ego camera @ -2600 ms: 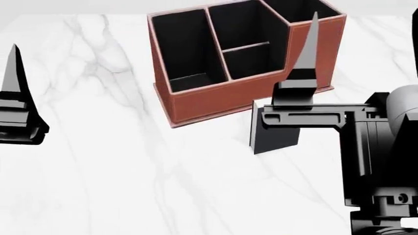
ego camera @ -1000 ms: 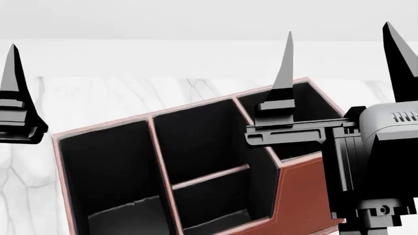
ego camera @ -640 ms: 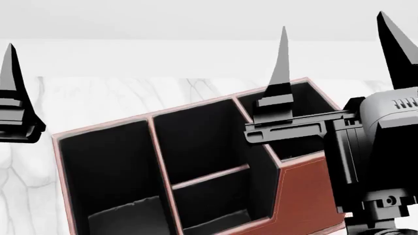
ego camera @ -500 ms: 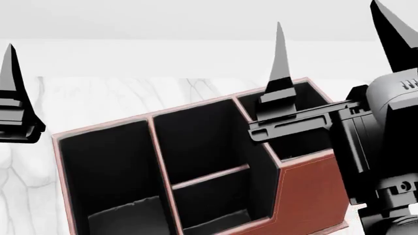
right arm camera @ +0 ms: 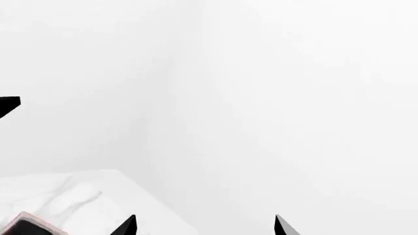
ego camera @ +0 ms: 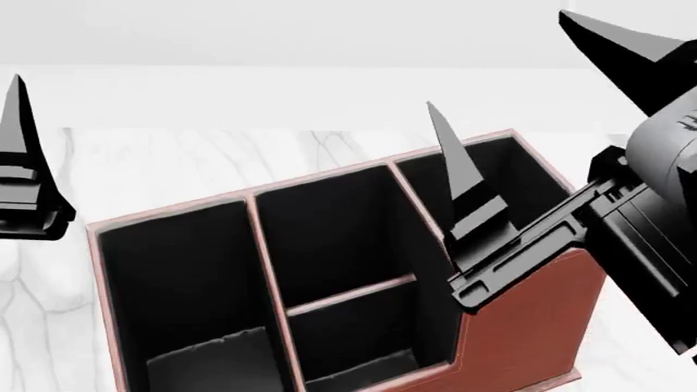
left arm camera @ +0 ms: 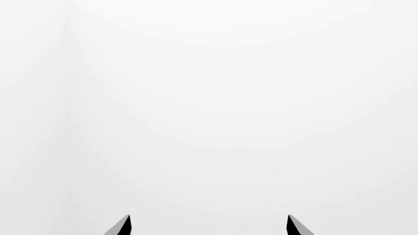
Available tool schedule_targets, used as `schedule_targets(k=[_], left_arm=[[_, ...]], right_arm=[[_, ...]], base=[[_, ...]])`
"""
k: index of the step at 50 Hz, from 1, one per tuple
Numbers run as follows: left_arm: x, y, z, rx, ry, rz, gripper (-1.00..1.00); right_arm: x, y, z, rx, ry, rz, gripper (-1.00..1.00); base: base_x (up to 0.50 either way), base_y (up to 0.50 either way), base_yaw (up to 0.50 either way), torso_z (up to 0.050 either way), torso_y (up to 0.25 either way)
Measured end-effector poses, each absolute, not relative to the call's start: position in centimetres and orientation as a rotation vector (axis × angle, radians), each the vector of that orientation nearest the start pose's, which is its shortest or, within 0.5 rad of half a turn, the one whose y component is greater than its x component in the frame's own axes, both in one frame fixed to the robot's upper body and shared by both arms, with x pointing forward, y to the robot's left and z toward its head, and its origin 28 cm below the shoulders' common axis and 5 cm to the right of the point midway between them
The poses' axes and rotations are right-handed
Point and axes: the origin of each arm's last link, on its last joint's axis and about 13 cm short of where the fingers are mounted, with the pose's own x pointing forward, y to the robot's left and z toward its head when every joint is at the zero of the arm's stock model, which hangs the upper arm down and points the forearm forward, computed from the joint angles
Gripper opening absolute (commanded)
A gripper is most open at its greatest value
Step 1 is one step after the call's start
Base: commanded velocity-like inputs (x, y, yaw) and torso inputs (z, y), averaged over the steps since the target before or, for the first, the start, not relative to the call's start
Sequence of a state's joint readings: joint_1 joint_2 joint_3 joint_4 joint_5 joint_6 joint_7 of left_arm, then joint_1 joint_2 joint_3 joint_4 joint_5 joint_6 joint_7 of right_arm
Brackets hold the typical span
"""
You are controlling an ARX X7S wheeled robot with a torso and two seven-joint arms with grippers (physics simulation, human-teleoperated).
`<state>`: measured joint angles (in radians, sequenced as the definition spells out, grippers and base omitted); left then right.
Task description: Pick up the book and place it in the front compartment of the caddy.
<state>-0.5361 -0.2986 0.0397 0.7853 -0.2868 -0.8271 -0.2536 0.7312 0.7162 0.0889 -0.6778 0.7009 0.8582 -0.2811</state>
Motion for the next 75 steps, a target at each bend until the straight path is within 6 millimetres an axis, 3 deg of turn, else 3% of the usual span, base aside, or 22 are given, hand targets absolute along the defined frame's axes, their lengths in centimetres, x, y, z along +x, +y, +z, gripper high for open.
schedule_targets(k=[35,54,75], left_arm=[[23.1,23.1,23.4,0.106,-0.473,0.054,1.00],[23.1,23.1,23.6,0.107,-0.475,0.054,1.00],[23.0,23.0,23.5,0.108,-0.473,0.055,1.00]], right_arm=[[19.0,-19.8,27.8,-0.577,0.029,0.990,1.00],[16.7,-19.6,27.7,-0.715,0.199,1.120,1.00],[16.2,-19.5,26.3,-0.784,0.354,1.169,1.00]], base=[[0.00,0.00,0.00,0.000,0.000],[0.00,0.00,0.00,0.000,0.000],[0.00,0.00,0.00,0.000,0.000]])
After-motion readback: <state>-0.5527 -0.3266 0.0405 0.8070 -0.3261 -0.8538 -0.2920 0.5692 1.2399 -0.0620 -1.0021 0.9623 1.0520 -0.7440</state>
